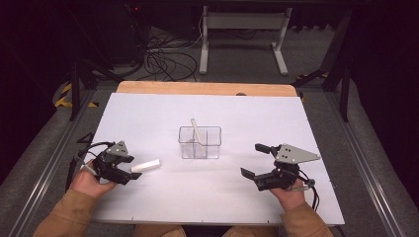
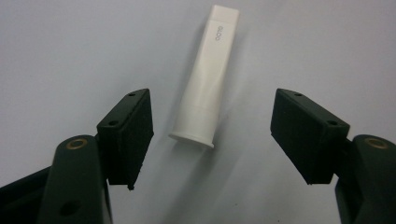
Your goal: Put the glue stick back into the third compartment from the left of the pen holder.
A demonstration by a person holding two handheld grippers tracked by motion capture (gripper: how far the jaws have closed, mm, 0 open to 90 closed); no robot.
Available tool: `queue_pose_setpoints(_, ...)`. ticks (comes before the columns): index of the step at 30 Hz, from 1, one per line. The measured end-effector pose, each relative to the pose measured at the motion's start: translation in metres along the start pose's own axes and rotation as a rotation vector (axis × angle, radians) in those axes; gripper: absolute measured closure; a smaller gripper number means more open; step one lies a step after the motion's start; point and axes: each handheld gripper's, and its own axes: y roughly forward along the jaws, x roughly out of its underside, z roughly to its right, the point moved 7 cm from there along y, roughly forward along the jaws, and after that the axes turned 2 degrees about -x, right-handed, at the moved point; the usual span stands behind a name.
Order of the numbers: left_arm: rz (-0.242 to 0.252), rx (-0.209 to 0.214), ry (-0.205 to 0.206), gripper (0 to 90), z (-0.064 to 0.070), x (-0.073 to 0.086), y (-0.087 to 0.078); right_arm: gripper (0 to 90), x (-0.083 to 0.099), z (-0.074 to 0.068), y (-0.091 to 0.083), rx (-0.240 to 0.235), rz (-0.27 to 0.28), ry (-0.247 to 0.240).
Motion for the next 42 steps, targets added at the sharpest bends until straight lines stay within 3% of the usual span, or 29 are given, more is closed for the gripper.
queue_pose_setpoints(5, -0.033, 0.026, -0.002, 37.9, 0.002, 0.002, 0.006, 6.9, 0.001, 0.000, 0.001, -0.001, -0.008, 0.000)
queue_pose_setpoints(14, -0.079, 0.009, 0.002, 49.0, -0.003, 0.005, 0.014, 6.8, 0.002, -0.003, 0.003, -0.018, -0.006, 0.005)
queue_pose_setpoints(23, -0.087, 0.006, 0.019, 59.7, -0.005, 0.007, 0.016, 6.6, 0.003, -0.002, 0.004, -0.020, -0.011, 0.013)
queue_pose_setpoints(38, -0.084, 0.009, 0.072, 64.3, -0.003, 0.007, 0.016, 5.9, 0.005, -0.001, 0.006, -0.027, -0.022, 0.024)
queue_pose_setpoints(42, -0.100, -0.016, 0.098, 64.5, -0.002, 0.006, 0.014, 5.8, 0.006, -0.001, 0.006, -0.027, -0.026, 0.024)
